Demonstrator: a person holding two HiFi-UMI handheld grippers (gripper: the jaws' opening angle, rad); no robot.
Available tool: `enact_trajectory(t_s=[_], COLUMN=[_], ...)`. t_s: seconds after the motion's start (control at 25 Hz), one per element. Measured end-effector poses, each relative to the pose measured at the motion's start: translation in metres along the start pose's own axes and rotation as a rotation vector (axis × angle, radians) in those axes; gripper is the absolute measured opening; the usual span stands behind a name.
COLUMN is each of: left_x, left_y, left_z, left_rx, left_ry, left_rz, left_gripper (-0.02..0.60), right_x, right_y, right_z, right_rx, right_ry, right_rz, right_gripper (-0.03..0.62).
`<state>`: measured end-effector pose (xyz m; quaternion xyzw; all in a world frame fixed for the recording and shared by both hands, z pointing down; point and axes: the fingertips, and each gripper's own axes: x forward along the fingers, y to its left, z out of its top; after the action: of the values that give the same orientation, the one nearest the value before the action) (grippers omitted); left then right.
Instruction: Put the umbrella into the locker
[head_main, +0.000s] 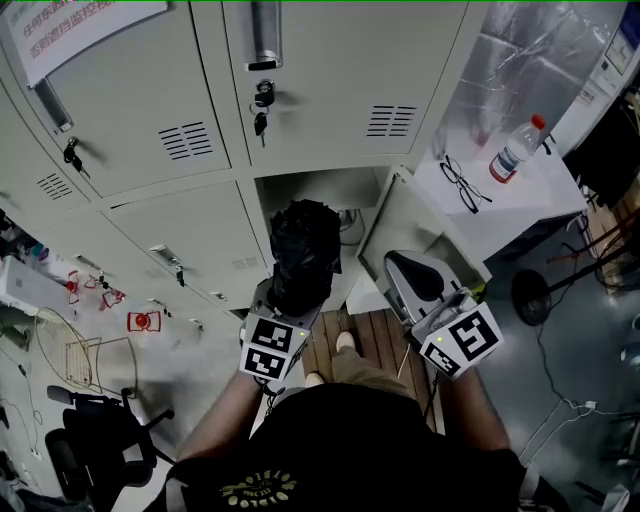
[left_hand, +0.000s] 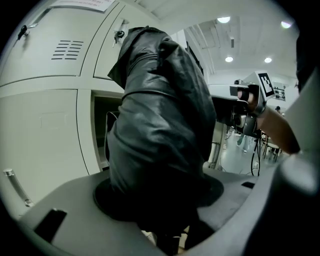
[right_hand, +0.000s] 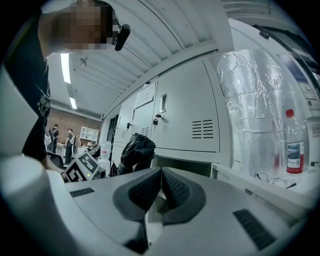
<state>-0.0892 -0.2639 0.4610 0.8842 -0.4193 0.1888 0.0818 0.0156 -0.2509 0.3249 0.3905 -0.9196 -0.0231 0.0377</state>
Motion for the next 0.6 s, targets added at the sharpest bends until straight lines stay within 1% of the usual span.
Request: enact_trajectory(t_s=[0.36,0.6], left_x=[0.024,0.042], left_y=[0.010,0.015], left_z=[0.000,-0.008], left_rx=[-0.018,-0.039], left_ry=[0.017,0.050], left_rz=[0.021,0.032], left_gripper=[0.268,0.268], right_x=[0.012,0.020], right_y=[-0.014,-0.019], right_z=[-0.003,-0.009], right_rx=[0.004,0.013], right_ry=[0.005,0.014], right_rz=[0.034,0.055], right_gripper=[0.028,0.028])
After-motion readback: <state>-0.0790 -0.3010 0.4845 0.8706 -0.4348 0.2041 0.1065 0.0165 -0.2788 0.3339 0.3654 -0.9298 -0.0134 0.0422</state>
